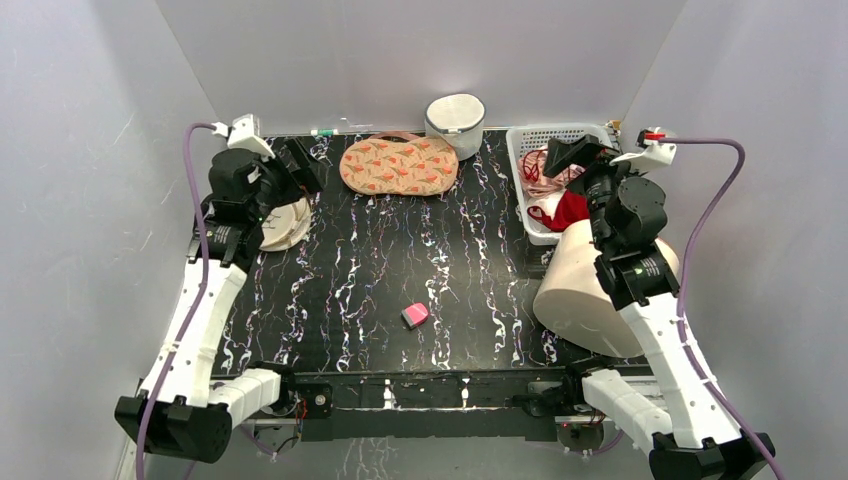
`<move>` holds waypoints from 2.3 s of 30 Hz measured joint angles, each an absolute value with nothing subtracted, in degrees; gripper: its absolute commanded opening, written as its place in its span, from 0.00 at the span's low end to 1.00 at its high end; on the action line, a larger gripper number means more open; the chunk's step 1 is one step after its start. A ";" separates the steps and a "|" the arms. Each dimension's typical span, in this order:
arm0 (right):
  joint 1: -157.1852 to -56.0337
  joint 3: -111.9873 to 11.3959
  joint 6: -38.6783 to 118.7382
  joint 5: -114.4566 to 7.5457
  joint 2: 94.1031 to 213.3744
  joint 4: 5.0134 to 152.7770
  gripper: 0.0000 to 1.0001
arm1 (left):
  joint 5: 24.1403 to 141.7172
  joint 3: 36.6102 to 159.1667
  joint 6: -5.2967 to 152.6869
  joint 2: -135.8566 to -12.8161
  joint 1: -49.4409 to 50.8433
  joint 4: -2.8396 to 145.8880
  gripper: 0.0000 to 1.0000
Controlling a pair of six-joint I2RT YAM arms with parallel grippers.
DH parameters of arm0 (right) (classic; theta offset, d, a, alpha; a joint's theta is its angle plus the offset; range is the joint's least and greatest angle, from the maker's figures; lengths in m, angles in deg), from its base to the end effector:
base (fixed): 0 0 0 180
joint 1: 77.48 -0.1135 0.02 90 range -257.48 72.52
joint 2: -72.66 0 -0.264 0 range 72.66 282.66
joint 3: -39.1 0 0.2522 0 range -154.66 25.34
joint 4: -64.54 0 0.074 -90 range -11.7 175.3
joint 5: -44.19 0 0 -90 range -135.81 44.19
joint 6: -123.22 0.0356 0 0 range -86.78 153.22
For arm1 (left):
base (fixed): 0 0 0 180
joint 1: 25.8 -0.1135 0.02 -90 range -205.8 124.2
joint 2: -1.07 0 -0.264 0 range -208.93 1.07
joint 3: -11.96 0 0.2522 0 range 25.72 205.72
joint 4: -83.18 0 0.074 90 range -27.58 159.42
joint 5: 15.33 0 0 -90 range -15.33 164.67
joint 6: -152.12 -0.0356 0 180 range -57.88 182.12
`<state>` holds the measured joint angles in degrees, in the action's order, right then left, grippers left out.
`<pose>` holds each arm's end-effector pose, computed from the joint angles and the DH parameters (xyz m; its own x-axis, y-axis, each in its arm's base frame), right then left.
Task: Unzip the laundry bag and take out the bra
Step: Move the laundry bag to the center of the board.
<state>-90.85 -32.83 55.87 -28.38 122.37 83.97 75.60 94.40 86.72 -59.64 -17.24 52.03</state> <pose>0.1879 0.0337 0.4155 0.0708 0.3945 -0.9162 0.0468 0.9161 0.3981 0.2306 -0.0353 0.4192 -0.2157 -0.3884 -0.8959 0.0823 0.9070 -0.4131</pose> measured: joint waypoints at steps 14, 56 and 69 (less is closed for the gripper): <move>-90.52 -30.36 57.03 -49.21 120.16 82.42 0.98 | 88.27 90.80 90.56 -78.11 -17.63 48.73 0.98; -90.48 -30.36 60.18 -52.62 124.16 86.22 0.98 | 91.46 112.39 113.07 -126.85 -21.98 76.71 0.26; -90.52 -30.39 60.35 -63.68 136.73 87.71 0.98 | 97.69 100.04 111.79 -117.62 -23.69 77.80 0.00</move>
